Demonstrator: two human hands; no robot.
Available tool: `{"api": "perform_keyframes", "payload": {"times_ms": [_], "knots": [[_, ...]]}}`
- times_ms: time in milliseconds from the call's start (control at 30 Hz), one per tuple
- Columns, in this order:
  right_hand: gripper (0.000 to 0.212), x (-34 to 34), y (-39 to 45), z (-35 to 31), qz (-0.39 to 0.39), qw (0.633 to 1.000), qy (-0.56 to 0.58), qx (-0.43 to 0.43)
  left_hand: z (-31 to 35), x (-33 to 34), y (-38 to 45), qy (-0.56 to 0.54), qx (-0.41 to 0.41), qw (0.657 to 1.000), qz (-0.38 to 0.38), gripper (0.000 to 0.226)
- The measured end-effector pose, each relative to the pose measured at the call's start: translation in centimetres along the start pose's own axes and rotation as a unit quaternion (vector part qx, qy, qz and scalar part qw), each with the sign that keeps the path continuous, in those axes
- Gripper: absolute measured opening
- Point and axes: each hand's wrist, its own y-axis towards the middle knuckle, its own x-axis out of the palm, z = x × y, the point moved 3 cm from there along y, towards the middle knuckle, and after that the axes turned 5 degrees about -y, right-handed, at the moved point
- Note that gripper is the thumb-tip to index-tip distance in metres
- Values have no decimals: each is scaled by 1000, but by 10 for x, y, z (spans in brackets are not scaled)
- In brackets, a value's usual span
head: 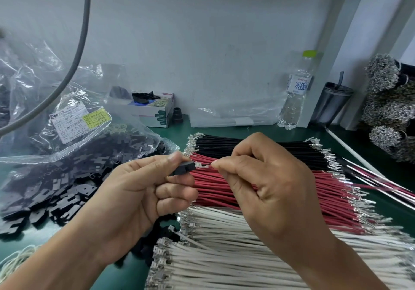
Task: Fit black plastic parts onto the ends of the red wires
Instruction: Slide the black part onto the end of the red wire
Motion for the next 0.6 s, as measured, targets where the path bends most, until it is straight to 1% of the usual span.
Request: {"api": "perform_keyframes", "payload": {"times_ms": [67,100,233,367,600], "knots": [[12,0,0,1,-12,1000,23,4,0,-1,0,4,-3,1000,3,62],[12,0,1,1,-16,1000,18,-7,0,-1,0,5,-6,1000,3,62],[10,-2,0,-2,-10,997,-45,-67,0,-2,1,-5,-16,1000,1,61],[12,-2,-2,-1,21,998,-23,-54,0,-2,1,-15,-23,1000,-2,59],[14,1,-3,0,23,999,2,-25,-1,0,1,-20,-18,1000,-2,60]]}}
